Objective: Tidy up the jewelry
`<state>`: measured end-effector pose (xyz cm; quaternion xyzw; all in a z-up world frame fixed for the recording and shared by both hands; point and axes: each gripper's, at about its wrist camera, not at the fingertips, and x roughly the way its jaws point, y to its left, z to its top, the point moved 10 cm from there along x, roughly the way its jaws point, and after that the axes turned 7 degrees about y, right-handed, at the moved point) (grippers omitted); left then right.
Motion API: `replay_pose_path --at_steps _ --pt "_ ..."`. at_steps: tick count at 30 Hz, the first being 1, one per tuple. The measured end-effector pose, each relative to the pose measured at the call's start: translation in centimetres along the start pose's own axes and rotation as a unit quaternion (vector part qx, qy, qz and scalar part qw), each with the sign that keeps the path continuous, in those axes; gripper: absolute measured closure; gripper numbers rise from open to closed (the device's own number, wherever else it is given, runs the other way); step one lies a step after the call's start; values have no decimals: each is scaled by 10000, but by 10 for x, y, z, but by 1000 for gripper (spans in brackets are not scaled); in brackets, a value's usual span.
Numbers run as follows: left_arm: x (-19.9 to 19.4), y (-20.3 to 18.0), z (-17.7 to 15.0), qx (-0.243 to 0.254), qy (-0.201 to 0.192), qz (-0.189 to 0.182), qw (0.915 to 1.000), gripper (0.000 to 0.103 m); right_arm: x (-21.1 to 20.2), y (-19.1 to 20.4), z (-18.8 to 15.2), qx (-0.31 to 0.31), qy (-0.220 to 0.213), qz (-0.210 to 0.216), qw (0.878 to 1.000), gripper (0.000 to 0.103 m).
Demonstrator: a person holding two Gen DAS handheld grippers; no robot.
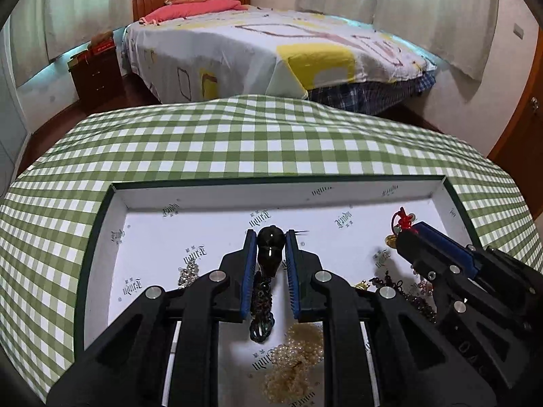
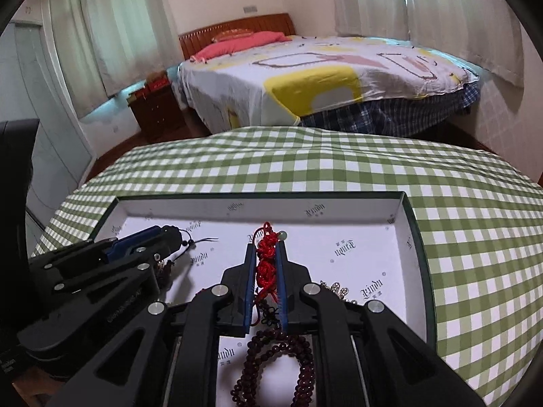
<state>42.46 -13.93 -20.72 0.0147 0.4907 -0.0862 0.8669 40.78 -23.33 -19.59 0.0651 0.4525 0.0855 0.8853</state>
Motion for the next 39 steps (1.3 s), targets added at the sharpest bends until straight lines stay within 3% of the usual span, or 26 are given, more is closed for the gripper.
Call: replay_pose_path --at_steps 4,6,13,23,33,39 --pt "2 -2 -2 19 70 -9 10000 85 1 0 -2 -30 54 -69 10000 87" --pt "3 -3 -1 20 42 0 10000 82 0 0 -2 -31 48 -80 10000 80" --pt "-7 -2 -2 28 -109 27 9999 57 -12 -4 -2 -22 -85 -248 9997 68" --pt "-64 21 -27 -252 -561 187 9979 21 -62 0 -28 23 -384 -430 9983 34" --pt "-142 33 -84 -234 -952 287 9948 11 -120 29 -74 -231 -507 -438 9975 27" --pt "-202 38 -108 -313 -1228 347 9913 9 -169 44 -80 -321 -837 -452 9949 25"
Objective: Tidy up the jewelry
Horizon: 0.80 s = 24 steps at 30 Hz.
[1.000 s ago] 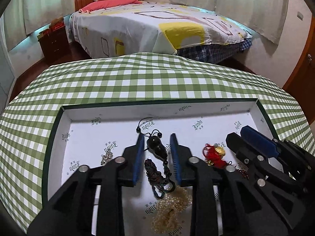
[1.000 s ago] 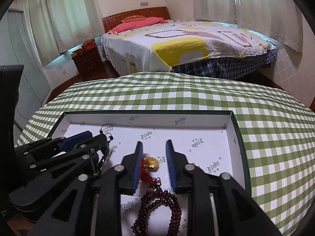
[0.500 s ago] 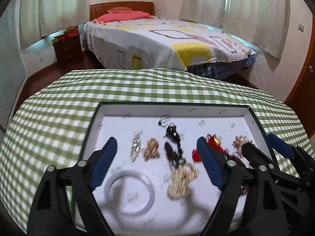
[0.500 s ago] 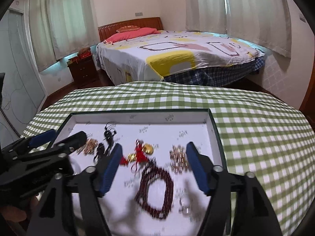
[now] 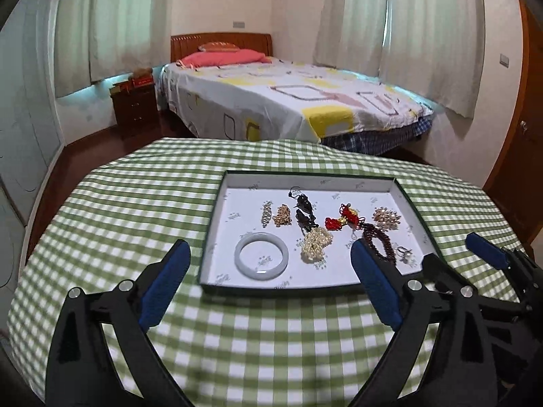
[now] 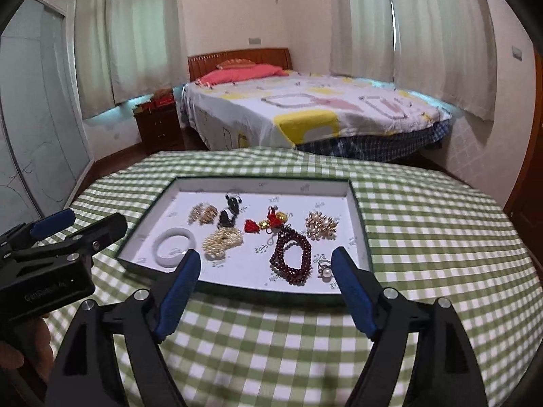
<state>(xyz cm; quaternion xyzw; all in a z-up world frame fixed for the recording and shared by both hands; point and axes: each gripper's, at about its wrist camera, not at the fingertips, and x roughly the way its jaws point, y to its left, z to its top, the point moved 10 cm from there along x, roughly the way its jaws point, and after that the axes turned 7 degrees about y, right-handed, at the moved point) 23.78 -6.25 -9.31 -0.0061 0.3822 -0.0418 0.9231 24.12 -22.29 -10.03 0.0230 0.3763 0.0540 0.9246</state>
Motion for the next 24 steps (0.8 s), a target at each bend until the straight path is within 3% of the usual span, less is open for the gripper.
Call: replay_pose_path --at_steps 10,24 --pt "-78 9 1 -12 -355 118 9993 5 -71 8 12 -80 -531 -24 9986 24" --pt "-133 12 3 -109 -755 32 9971 4 -105 9 14 -115 -848 -76 9963 23"
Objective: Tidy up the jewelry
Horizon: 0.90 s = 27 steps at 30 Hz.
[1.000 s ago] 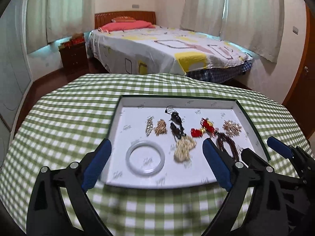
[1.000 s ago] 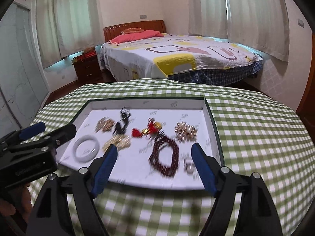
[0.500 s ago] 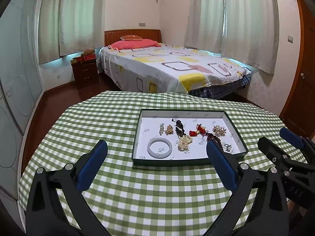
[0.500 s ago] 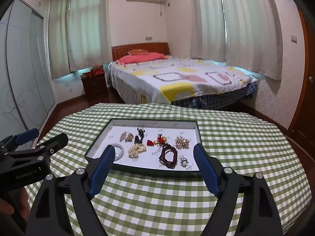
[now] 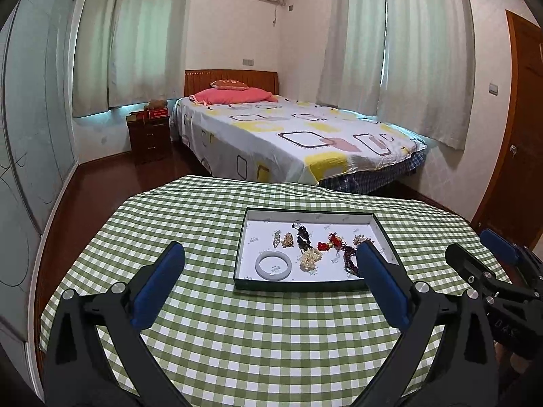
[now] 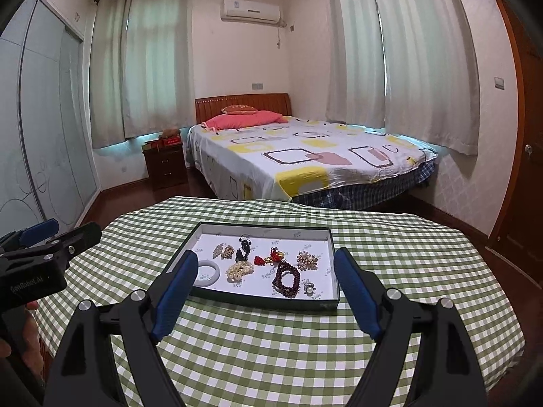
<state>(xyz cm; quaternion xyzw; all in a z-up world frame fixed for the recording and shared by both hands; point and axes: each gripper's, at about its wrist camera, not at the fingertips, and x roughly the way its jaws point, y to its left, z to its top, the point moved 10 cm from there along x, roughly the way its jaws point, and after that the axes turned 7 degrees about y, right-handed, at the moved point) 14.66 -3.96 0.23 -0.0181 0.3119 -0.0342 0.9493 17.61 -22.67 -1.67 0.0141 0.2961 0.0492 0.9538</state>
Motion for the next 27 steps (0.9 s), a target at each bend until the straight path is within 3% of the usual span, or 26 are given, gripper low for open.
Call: replay_pose_path --at_steps 27 --pt "-9 7 0 -100 -42 62 9999 4 -7 0 -4 14 -49 -11 10000 23"
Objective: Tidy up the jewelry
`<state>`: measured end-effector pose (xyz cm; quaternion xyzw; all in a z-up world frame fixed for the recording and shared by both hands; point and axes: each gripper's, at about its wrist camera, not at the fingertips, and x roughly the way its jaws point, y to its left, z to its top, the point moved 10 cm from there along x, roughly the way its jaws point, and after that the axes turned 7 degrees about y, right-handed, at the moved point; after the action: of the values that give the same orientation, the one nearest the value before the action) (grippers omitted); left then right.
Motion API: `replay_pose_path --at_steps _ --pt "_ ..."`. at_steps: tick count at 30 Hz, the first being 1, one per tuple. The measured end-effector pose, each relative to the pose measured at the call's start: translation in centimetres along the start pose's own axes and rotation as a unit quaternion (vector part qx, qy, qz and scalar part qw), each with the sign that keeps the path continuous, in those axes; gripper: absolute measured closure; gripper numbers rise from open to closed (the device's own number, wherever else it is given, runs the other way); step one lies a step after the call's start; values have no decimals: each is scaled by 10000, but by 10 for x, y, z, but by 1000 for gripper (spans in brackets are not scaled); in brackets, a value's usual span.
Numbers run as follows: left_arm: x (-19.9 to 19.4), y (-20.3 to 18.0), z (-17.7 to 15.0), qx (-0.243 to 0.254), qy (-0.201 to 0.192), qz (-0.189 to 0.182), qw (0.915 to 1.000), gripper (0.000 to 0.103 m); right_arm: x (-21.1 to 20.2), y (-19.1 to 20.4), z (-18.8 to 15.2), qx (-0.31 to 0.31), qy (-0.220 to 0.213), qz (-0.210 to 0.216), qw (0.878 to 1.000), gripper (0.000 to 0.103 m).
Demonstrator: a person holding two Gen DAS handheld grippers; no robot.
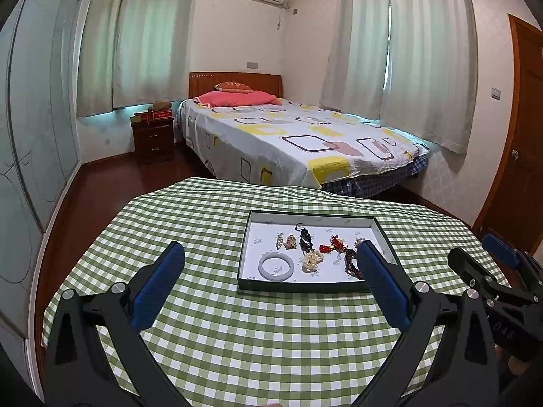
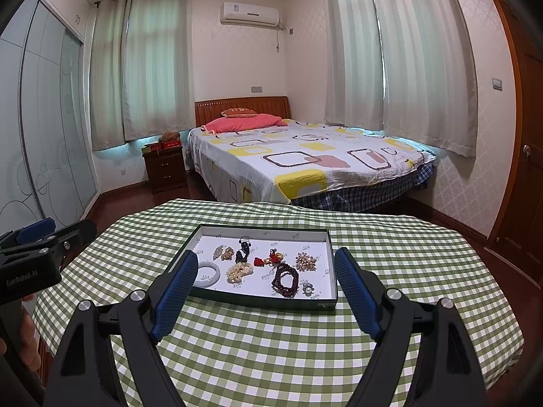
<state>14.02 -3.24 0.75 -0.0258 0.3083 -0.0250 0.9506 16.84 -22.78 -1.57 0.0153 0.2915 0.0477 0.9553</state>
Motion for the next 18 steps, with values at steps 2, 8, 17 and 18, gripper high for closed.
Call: replay_pose_path --at_steps 2,8,17,18 --pt "1 2 0 -35 17 34 10000 4 0 0 0 -1 2 -1 10000 23" --pt "1 6 2 19 10 124 9999 4 1 2 -1 0 21 5 10000 23" --pt "1 1 2 116 -30 40 9999 4 4 4 -2 -1 72 11 10000 23" --pt "1 1 2 95 -29 4 10000 4 4 4 -2 1 73 12 10000 23"
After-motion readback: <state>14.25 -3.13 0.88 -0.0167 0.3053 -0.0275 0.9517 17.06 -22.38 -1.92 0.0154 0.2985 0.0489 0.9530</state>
